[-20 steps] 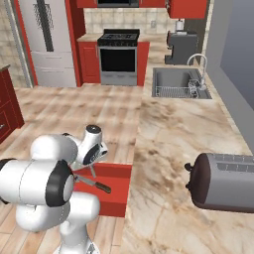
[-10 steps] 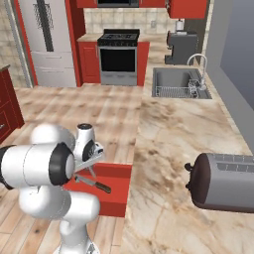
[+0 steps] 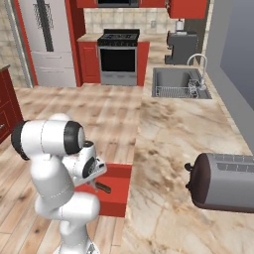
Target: Pick up the metallic utensils from the counter and place them in the open drawer. Make sure not to pick up any wooden utensils.
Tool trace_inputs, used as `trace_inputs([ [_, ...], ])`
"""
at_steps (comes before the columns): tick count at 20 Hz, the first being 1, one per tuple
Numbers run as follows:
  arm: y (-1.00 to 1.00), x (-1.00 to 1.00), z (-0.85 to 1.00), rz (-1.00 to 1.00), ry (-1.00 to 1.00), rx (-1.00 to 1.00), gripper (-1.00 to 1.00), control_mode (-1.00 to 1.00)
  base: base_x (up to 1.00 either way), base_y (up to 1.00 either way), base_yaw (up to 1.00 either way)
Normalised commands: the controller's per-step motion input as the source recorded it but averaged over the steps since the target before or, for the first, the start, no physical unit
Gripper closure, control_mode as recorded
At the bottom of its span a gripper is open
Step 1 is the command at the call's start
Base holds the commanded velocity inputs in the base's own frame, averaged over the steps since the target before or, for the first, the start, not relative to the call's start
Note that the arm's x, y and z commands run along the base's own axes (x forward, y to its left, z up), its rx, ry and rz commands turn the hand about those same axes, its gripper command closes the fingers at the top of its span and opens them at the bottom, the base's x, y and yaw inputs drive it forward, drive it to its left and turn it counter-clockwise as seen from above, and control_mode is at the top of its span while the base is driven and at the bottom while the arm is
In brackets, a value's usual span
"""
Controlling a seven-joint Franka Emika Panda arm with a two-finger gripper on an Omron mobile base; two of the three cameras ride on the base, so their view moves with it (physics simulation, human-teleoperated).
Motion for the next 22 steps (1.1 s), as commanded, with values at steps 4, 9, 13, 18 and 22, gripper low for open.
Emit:
trace_inputs([
  [4, 0.0, 0.0, -0.32, 0.0, 0.0, 0.0, 1.0, -1.0, 0.0, 0.0, 0.0],
  [9, 0.0, 0.0, 0.0, 0.01, 0.0, 0.0, 1.0, -1.0, 0.0, 0.0, 0.0],
  [13, 0.04, -0.01, 0.04, 0.01, -0.01, -0.04, -1.0, -1.0, 0.0, 0.0, 0.0],
  [18, 0.03, 0.0, 0.11, 0.01, 0.0, -0.07, -1.0, -1.0, 0.0, 0.0, 0.0],
  [22, 0.03, -0.01, 0.57, 0.0, 0.0, -0.1, -1.0, -1.0, 0.0, 0.0, 0.0],
])
